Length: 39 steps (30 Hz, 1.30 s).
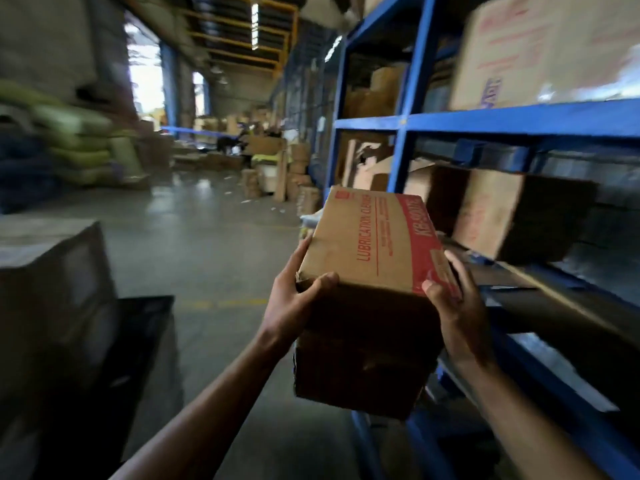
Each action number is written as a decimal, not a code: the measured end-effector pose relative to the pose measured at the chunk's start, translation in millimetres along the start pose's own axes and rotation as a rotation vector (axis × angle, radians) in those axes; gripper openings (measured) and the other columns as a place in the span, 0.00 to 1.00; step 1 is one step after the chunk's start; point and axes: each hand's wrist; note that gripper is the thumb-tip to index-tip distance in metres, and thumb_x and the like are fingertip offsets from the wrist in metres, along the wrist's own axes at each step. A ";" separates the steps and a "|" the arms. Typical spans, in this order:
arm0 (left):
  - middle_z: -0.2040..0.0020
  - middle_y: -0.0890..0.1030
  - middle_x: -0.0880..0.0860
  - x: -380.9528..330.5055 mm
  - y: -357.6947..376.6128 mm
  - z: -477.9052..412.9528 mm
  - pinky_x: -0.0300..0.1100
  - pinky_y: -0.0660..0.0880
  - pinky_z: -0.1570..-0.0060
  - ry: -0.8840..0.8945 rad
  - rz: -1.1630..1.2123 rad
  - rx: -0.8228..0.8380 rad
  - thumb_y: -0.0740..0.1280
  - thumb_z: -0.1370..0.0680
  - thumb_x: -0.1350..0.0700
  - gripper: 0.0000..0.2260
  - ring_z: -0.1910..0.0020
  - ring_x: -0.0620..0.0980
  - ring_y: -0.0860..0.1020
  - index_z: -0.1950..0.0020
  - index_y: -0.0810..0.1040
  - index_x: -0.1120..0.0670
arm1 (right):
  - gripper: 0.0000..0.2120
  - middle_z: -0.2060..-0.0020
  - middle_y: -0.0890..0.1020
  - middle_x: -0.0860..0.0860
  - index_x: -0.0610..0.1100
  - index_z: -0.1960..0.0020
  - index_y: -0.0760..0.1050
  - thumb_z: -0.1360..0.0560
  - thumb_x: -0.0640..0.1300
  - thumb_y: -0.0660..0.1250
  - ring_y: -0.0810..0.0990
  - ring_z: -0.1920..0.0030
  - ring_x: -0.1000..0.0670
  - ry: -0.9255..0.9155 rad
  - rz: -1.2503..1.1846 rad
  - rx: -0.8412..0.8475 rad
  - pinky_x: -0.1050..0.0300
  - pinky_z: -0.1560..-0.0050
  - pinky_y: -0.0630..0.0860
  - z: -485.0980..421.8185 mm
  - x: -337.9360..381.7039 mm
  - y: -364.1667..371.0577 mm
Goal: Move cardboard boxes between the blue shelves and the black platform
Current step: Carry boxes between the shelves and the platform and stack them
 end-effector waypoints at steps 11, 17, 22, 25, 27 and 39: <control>0.48 0.83 0.36 -10.8 -115.3 177.1 0.32 0.77 0.53 -0.195 -0.097 -0.323 0.75 0.33 0.46 0.35 0.46 0.38 0.81 0.28 0.66 0.43 | 0.23 0.42 0.82 0.50 0.49 0.32 0.71 0.26 0.42 0.70 0.82 0.48 0.61 0.230 -0.207 0.317 0.68 0.52 0.76 124.3 -8.2 123.6; 0.40 0.79 0.47 -30.5 -123.8 247.9 0.34 0.78 0.52 -0.215 -0.153 -0.484 0.75 0.33 0.44 0.39 0.43 0.39 0.80 0.25 0.64 0.43 | 0.38 0.38 0.80 0.51 0.50 0.28 0.69 0.36 0.59 0.69 0.79 0.39 0.53 0.251 -0.279 0.502 0.51 0.40 0.75 160.8 3.3 143.9; 0.39 0.79 0.46 -48.2 -104.6 298.1 0.34 0.77 0.50 -0.227 -0.274 -0.632 0.75 0.33 0.43 0.41 0.44 0.39 0.80 0.23 0.64 0.45 | 0.33 0.38 0.78 0.58 0.52 0.27 0.65 0.31 0.52 0.68 0.79 0.43 0.64 0.249 -0.344 0.604 0.61 0.45 0.75 192.2 15.3 134.6; 0.41 0.80 0.46 -56.8 -80.7 331.9 0.35 0.78 0.50 -0.227 -0.307 -0.697 0.73 0.31 0.49 0.37 0.44 0.40 0.81 0.23 0.64 0.46 | 0.35 0.40 0.78 0.60 0.54 0.26 0.64 0.31 0.54 0.69 0.79 0.43 0.64 0.264 -0.386 0.684 0.62 0.47 0.78 215.3 16.4 118.1; 0.41 0.79 0.44 -60.3 -63.1 357.0 0.38 0.79 0.48 -0.235 -0.325 -0.747 0.74 0.31 0.48 0.38 0.43 0.42 0.81 0.23 0.64 0.46 | 0.38 0.41 0.78 0.60 0.53 0.26 0.64 0.34 0.58 0.70 0.79 0.43 0.64 0.271 -0.419 0.725 0.66 0.52 0.78 230.9 18.8 106.9; 0.39 0.76 0.45 -114.8 7.8 466.6 0.40 0.80 0.50 -0.225 -0.443 -0.964 0.73 0.32 0.42 0.42 0.44 0.40 0.80 0.21 0.59 0.44 | 0.42 0.41 0.77 0.61 0.54 0.25 0.63 0.37 0.64 0.68 0.79 0.43 0.60 0.224 -0.514 0.965 0.60 0.47 0.78 296.2 65.1 69.7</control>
Point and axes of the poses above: each hand's wrist, its own z-axis away from the middle knuckle, its own y-axis out of the palm, x = y × z
